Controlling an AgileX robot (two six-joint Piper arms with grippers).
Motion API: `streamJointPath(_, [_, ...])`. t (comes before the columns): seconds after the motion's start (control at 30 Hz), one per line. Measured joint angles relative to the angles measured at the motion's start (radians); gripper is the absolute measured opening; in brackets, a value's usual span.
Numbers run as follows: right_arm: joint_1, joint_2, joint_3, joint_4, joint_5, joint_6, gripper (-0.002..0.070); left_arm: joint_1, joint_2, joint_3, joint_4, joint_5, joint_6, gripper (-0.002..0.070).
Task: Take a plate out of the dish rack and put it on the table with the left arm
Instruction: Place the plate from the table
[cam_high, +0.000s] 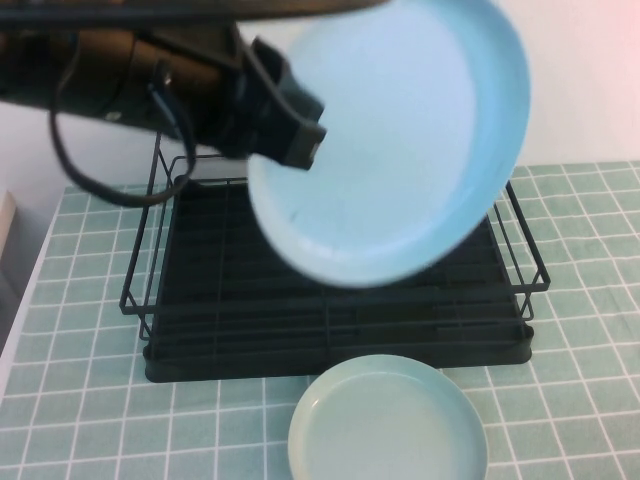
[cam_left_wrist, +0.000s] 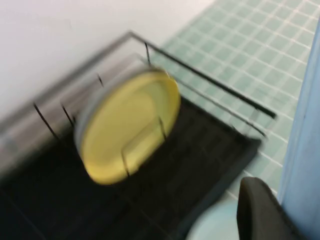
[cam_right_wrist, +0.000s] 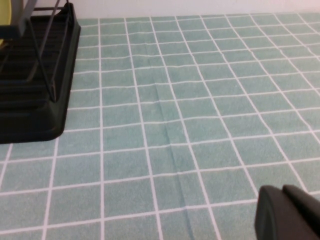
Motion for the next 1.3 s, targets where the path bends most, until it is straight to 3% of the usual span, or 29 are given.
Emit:
streamJointPath(0.1, [0.0, 0.0, 0.0, 0.0, 0.0, 0.0, -0.0002, 0.0, -0.004, 0.0, -0.016, 0.128, -0.097, 0.0097])
streamJointPath(0.23, [0.0, 0.0, 0.0, 0.0, 0.0, 0.0, -0.0002, 0.0, 0.016, 0.02, -0.072, 0.231, -0.116, 0.0097])
streamJointPath(0.5, [0.0, 0.0, 0.0, 0.0, 0.0, 0.0, -0.0002, 0.033, 0.022, 0.221, -0.338, 0.168, -0.002, 0.0097])
streamJointPath(0.87, [0.0, 0.0, 0.0, 0.0, 0.0, 0.0, -0.0002, 0.286, 0.026, 0.648, -0.794, 0.049, 0.257, 0.0097])
streamJointPath(1.0, [0.0, 0.0, 0.0, 0.0, 0.0, 0.0, -0.0002, 0.329, 0.026, 0.743, -0.819, -0.003, 0.283, 0.0097])
streamJointPath(1.3, [0.0, 0.0, 0.0, 0.0, 0.0, 0.0, -0.0002, 0.309, 0.044, 0.827, -0.839, -0.129, 0.334, 0.0097])
